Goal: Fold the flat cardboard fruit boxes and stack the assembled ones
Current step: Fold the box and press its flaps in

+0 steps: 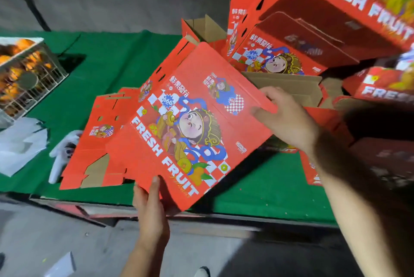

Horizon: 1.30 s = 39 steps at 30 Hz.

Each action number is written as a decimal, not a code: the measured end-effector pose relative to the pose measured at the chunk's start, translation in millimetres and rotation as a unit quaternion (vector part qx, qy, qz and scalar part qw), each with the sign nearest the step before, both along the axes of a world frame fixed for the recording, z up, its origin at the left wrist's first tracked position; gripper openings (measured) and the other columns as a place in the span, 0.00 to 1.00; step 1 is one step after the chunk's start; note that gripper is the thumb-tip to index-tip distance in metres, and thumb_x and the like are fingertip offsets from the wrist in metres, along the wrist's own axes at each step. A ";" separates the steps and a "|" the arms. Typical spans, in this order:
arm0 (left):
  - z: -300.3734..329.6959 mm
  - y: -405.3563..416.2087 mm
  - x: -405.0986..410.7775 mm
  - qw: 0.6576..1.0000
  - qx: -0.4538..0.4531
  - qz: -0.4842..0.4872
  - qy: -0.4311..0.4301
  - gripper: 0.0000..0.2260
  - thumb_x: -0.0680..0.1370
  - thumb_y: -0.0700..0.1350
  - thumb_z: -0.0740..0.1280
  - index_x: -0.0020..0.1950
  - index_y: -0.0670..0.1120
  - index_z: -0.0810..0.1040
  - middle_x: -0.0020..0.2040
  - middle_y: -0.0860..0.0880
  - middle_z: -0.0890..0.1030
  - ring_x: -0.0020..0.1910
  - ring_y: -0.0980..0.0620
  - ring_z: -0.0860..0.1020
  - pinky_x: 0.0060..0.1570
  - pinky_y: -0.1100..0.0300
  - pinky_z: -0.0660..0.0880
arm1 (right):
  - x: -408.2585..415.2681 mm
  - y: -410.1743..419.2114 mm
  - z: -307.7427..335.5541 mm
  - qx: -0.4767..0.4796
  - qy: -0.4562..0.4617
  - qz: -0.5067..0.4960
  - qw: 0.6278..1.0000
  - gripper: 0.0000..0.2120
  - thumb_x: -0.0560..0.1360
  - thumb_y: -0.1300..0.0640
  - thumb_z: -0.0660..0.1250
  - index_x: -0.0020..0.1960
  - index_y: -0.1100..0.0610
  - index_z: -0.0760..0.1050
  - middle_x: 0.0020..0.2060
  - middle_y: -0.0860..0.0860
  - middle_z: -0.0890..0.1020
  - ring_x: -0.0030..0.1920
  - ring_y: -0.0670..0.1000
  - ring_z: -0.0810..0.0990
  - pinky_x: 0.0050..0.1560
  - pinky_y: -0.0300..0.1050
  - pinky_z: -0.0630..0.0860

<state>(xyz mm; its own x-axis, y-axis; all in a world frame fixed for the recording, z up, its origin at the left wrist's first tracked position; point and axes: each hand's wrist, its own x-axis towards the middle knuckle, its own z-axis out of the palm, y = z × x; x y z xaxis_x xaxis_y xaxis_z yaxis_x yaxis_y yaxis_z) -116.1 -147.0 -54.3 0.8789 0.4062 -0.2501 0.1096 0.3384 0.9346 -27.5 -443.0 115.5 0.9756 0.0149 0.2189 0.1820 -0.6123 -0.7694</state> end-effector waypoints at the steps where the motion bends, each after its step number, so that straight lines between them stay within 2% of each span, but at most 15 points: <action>1: 12.9 11.5 4.8 0.999 0.025 0.018 -0.023 0.12 0.85 0.49 0.63 0.68 0.51 0.73 0.52 0.50 0.81 0.46 0.50 0.79 0.33 0.50 0.79 | -2.4 -0.8 -0.1 0.010 0.014 0.012 1.000 0.09 0.77 0.53 0.70 0.56 0.47 0.78 0.51 0.44 0.83 0.53 0.46 0.82 0.60 0.53 0.77; 5: 71.0 64.4 25.0 0.962 0.236 0.080 -0.114 0.04 0.84 0.44 0.66 0.56 0.49 0.79 0.42 0.57 0.84 0.36 0.67 0.80 0.34 0.74 0.75 | -11.4 5.8 -26.7 0.006 0.061 0.009 0.998 0.09 0.79 0.54 0.71 0.57 0.47 0.76 0.50 0.42 0.85 0.55 0.47 0.83 0.61 0.57 0.78; 7: 98.4 88.1 32.2 0.942 0.299 0.072 -0.133 0.04 0.83 0.46 0.68 0.49 0.50 0.78 0.38 0.56 0.82 0.35 0.60 0.82 0.34 0.66 0.79 | -15.6 15.1 -42.5 0.040 0.098 0.003 0.994 0.15 0.79 0.59 0.70 0.61 0.43 0.75 0.52 0.36 0.84 0.58 0.37 0.80 0.62 0.37 0.75; 9: 120.2 108.6 38.3 0.917 0.369 0.050 -0.144 0.08 0.80 0.52 0.69 0.48 0.48 0.77 0.37 0.51 0.80 0.36 0.53 0.79 0.39 0.58 0.79 | -17.4 28.2 -50.3 0.085 0.141 -0.014 0.986 0.23 0.79 0.60 0.70 0.70 0.42 0.70 0.55 0.38 0.80 0.56 0.31 0.77 0.52 0.24 0.71; 12: 144.4 113.7 43.7 0.828 0.537 0.030 -0.160 0.13 0.78 0.56 0.67 0.41 0.50 0.73 0.33 0.52 0.76 0.33 0.57 0.72 0.34 0.59 0.68 | -15.2 52.5 -49.7 0.157 0.166 -0.034 0.973 0.41 0.80 0.60 0.70 0.83 0.47 0.49 0.69 0.45 0.71 0.64 0.43 0.73 0.66 0.39 0.68; 15: 160.1 92.4 43.0 0.753 0.632 0.021 -0.183 0.09 0.79 0.52 0.66 0.43 0.48 0.77 0.35 0.49 0.79 0.35 0.42 0.76 0.35 0.53 0.65 | -11.3 75.0 -30.8 0.148 0.024 -0.091 0.984 0.49 0.77 0.59 0.71 0.83 0.44 0.40 0.77 0.47 0.61 0.76 0.49 0.66 0.78 0.50 0.62; 17: 166.3 79.9 40.6 0.730 0.659 0.035 -0.178 0.09 0.78 0.51 0.66 0.46 0.46 0.81 0.38 0.43 0.82 0.38 0.36 0.80 0.35 0.49 0.71 | -10.9 89.2 -7.2 0.076 -0.108 -0.079 0.988 0.50 0.73 0.54 0.72 0.83 0.39 0.41 0.80 0.50 0.52 0.81 0.45 0.53 0.79 0.42 0.52; 20: 181.6 65.5 34.3 0.731 0.659 0.050 -0.174 0.10 0.76 0.52 0.68 0.53 0.52 0.85 0.41 0.45 0.84 0.41 0.36 0.80 0.39 0.46 0.73 | -5.3 109.2 39.6 -0.011 -0.253 0.006 0.967 0.50 0.73 0.52 0.73 0.83 0.39 0.43 0.82 0.53 0.45 0.81 0.41 0.46 0.78 0.35 0.48; 23: 192.5 51.2 29.9 0.711 0.678 0.052 -0.179 0.02 0.79 0.54 0.69 0.47 0.59 0.81 0.34 0.56 0.73 0.40 0.44 0.71 0.42 0.52 0.60 | 1.1 126.9 86.5 -0.109 -0.325 0.066 0.937 0.50 0.73 0.46 0.74 0.83 0.38 0.44 0.82 0.51 0.39 0.83 0.55 0.49 0.79 0.58 0.61; 26: 192.8 43.7 28.4 0.701 0.688 0.055 -0.182 0.04 0.80 0.50 0.70 0.48 0.59 0.80 0.34 0.62 0.66 0.44 0.54 0.62 0.44 0.54 0.55 | 6.9 133.2 117.0 -0.183 -0.314 0.098 0.926 0.46 0.72 0.46 0.75 0.81 0.37 0.52 0.82 0.51 0.41 0.79 0.57 0.56 0.67 0.52 0.73; 28: 191.3 42.5 30.2 0.711 0.677 0.045 -0.186 0.04 0.78 0.49 0.68 0.50 0.58 0.81 0.36 0.60 0.66 0.43 0.49 0.68 0.44 0.53 0.57 | 11.4 134.0 125.8 -0.190 -0.276 0.110 0.936 0.36 0.72 0.48 0.76 0.74 0.39 0.61 0.81 0.47 0.47 0.73 0.61 0.69 0.62 0.57 0.80; 30: 189.3 43.9 35.5 0.720 0.669 0.034 -0.181 0.05 0.76 0.49 0.68 0.51 0.56 0.82 0.38 0.59 0.68 0.43 0.44 0.73 0.43 0.53 0.58 | 16.0 135.1 128.5 -0.192 -0.255 0.119 0.940 0.28 0.73 0.50 0.76 0.67 0.41 0.64 0.80 0.45 0.53 0.70 0.60 0.71 0.58 0.58 0.81; 35: 183.0 51.4 52.1 0.778 0.579 -0.033 -0.242 0.09 0.79 0.48 0.67 0.53 0.49 0.85 0.48 0.52 0.84 0.49 0.46 0.82 0.49 0.47 0.76 | 20.1 135.9 129.5 -0.186 -0.248 0.133 0.941 0.23 0.72 0.59 0.75 0.57 0.44 0.66 0.78 0.45 0.57 0.67 0.59 0.74 0.53 0.58 0.78; 37: 175.4 67.6 55.8 0.812 0.517 -0.042 -0.266 0.13 0.81 0.54 0.65 0.56 0.50 0.86 0.60 0.54 0.83 0.62 0.57 0.79 0.62 0.54 0.74 | 19.0 135.0 130.5 -0.179 -0.266 0.134 0.938 0.19 0.71 0.61 0.74 0.53 0.46 0.67 0.77 0.44 0.60 0.69 0.57 0.72 0.56 0.59 0.77; 39: 164.0 91.1 58.7 0.846 0.482 -0.024 -0.225 0.21 0.83 0.61 0.57 0.62 0.52 0.85 0.67 0.52 0.80 0.71 0.56 0.73 0.70 0.51 0.68 | 16.5 134.9 132.2 -0.168 -0.284 0.137 0.934 0.18 0.71 0.63 0.73 0.52 0.48 0.68 0.75 0.44 0.63 0.71 0.55 0.70 0.62 0.60 0.74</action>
<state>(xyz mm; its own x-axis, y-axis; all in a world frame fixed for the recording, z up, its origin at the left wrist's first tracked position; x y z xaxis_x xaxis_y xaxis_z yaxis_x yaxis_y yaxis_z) -57.4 -55.9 109.7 0.8183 0.1913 0.5421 -0.3399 -0.5994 0.7247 -11.0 -308.2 247.7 0.6531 0.4077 0.6381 0.6872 -0.6732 -0.2731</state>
